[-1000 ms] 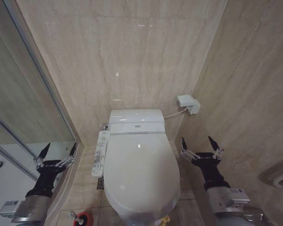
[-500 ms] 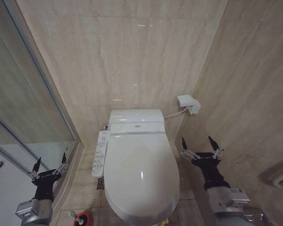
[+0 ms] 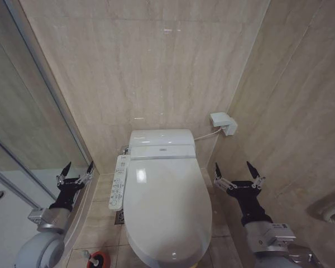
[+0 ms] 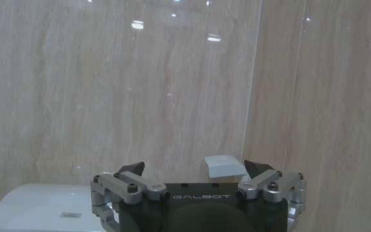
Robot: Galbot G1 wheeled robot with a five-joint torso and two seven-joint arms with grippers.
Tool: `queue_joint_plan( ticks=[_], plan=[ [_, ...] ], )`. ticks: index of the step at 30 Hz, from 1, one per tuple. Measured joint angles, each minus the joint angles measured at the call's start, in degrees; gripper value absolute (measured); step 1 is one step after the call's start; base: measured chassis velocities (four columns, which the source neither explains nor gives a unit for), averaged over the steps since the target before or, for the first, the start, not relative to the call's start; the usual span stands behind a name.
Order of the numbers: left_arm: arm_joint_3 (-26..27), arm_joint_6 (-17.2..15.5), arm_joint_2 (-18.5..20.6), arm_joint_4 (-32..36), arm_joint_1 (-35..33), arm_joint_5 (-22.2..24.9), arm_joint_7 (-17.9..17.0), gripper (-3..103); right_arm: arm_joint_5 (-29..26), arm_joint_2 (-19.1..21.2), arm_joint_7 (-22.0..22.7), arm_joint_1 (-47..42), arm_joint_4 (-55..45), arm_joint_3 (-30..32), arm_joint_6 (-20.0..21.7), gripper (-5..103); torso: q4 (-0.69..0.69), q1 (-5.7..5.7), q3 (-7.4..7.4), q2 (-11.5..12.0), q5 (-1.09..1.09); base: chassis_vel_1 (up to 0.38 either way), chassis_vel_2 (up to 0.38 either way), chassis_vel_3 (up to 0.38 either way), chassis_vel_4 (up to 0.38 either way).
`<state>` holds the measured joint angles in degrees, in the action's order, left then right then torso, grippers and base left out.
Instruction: Open the toilet lid, clean the toilet bowl with a toilet brush, close the toilet lid, and flush.
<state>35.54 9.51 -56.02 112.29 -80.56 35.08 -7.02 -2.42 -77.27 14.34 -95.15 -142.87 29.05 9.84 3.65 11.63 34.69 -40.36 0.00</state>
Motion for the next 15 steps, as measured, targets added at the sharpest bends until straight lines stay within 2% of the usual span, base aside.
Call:
queue_joint_plan(
  ticks=[6,12,15],
  plan=[
    [-3.1,0.7,2.3,-6.1,5.7,1.6,1.6,86,0.0,0.0,0.0,0.0,0.0,0.0,0.0,100,0.03,0.01,0.00,0.0,-0.01,0.000,0.000,0.000,0.000],
    [-6.9,1.7,2.8,-11.4,10.3,2.3,3.1,86,0.0,0.0,0.0,0.0,0.0,0.0,0.0,100,0.02,0.00,0.00,0.0,-0.01,0.000,0.000,0.000,0.000],
    [-10.1,3.2,3.1,-17.9,16.1,2.3,4.4,87,0.0,0.0,0.0,0.0,0.0,0.0,0.0,100,0.00,0.00,0.01,0.0,-0.02,0.000,0.000,0.000,0.000]
  ],
)
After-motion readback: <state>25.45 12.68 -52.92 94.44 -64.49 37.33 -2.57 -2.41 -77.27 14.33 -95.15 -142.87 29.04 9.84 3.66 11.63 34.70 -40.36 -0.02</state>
